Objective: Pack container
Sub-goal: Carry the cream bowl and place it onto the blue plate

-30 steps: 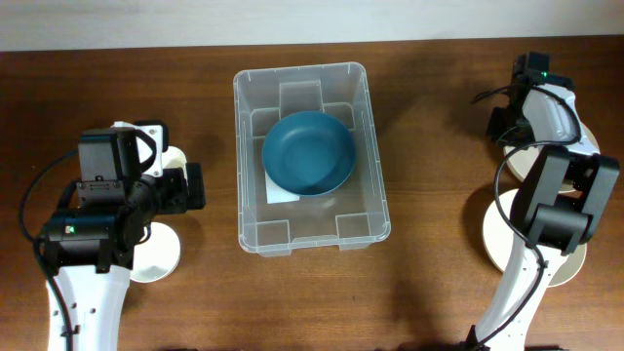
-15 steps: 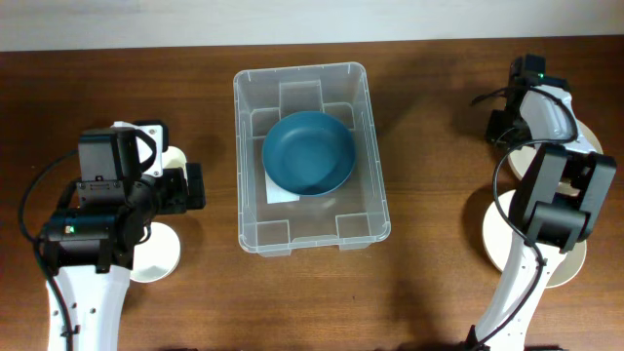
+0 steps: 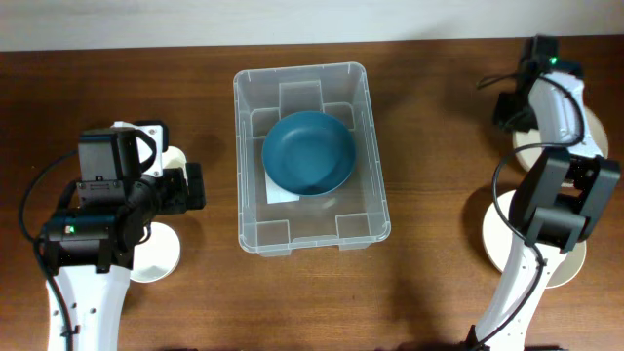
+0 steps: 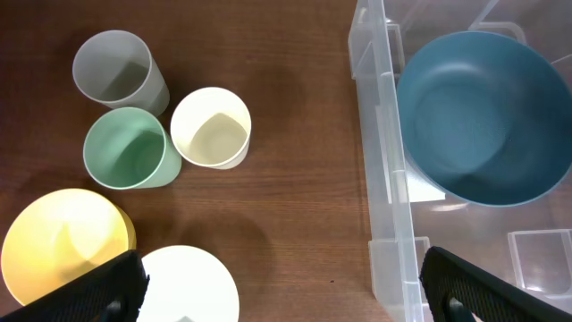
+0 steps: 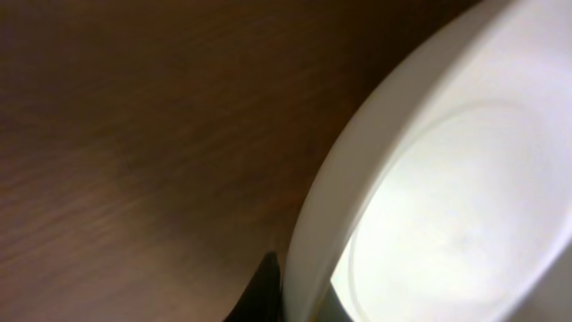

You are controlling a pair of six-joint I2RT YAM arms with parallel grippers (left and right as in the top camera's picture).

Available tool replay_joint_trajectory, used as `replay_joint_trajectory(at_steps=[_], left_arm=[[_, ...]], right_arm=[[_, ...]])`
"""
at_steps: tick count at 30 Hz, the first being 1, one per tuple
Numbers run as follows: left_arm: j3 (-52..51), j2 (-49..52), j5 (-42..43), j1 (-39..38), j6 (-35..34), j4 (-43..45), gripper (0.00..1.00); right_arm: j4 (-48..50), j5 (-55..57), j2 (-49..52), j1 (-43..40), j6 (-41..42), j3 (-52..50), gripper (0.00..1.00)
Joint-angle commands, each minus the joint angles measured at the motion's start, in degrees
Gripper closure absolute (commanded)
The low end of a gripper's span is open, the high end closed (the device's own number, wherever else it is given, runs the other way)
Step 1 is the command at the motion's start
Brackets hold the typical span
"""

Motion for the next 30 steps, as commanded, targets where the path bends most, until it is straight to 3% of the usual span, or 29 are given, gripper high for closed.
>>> replay_joint_trajectory(at_steps=[1,6,10,16,22,30], left_arm=[[1.0,0.1,0.2,0.2,-0.7,0.3,0.00],[1.0,0.1,0.2,0.2,-0.7,0.3,0.00],[1.0,0.1,0.2,0.2,-0.7,0.3,0.00],[1.0,0.1,0.2,0.2,-0.7,0.3,0.00],[1.0,0.1,0.2,0.2,-0.7,0.3,0.00],[1.0,0.1,0.2,0.2,-0.7,0.3,0.00]], right_arm=[[-3.6,-4.1,-8.2,1.7,-4.4,10.2,0.96],[-8.1,-14.7,-13.5,6.5,-12.7,16.9,0.96],[-10.0,-16.9,-17.8,13.5,-18.9,17.4,0.96],[-11.8,-16.9,-20.2,29.7,-26.0,17.4,0.96],[-10.8,-16.7,-19.3,43.1,-29.4,14.5,0.96],[-10.6,-16.8,-13.6,50.0,-29.4,11.5,0.96]])
